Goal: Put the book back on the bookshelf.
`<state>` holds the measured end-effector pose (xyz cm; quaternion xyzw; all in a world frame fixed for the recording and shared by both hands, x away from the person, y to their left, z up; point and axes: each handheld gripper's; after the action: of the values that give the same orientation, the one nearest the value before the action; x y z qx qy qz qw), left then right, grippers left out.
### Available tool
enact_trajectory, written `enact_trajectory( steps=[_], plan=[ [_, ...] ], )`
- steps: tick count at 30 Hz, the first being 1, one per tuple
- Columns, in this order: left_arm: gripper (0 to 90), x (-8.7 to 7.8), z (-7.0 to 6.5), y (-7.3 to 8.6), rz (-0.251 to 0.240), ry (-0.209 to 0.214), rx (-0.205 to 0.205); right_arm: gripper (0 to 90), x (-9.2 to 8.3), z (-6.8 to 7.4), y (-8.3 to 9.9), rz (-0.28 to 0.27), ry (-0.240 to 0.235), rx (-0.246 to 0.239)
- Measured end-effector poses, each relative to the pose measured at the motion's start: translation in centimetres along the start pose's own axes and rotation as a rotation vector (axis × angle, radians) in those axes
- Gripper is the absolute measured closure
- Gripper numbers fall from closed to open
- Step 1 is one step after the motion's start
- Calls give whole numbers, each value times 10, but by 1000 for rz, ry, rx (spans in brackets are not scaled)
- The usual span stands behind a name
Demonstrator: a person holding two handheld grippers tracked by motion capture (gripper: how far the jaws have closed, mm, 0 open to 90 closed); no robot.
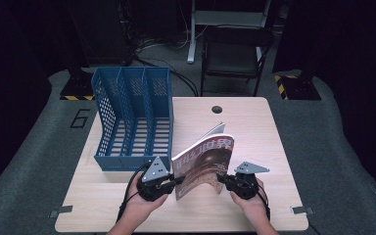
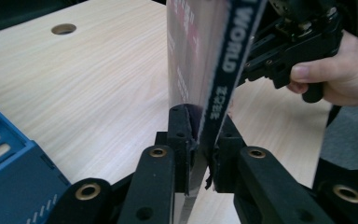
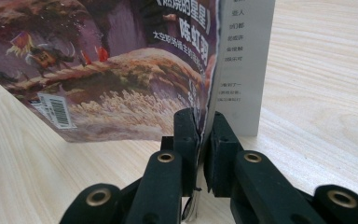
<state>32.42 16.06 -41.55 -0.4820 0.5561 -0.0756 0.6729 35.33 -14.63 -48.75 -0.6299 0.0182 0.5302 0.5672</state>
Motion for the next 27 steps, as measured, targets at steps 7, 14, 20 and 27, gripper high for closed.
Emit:
enact_trajectory(
  steps=[7, 14, 20, 27],
  plan=[
    [733, -9, 2, -14, -23, 12, -21, 847, -1, -1, 0, 6, -17, 2],
    [674, -12, 4, -23, -21, 18, -35, 850, -1, -1, 0, 13, -22, -9],
    [623, -17, 5, -37, -16, 12, -21, 854, -1, -1, -1, 17, -29, -12],
    [583, -24, 5, -52, 0, 15, -6, 855, -1, 0, 0, 18, -28, -6]
  ],
)
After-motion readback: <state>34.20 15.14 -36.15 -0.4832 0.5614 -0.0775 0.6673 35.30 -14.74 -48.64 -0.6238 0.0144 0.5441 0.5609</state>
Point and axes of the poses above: each handheld gripper's, and its own axes: x roughly forward along the jaws, y roughly out of its underside, z roughly to its left, and after that the axes turned 13 degrees about z, right-handed
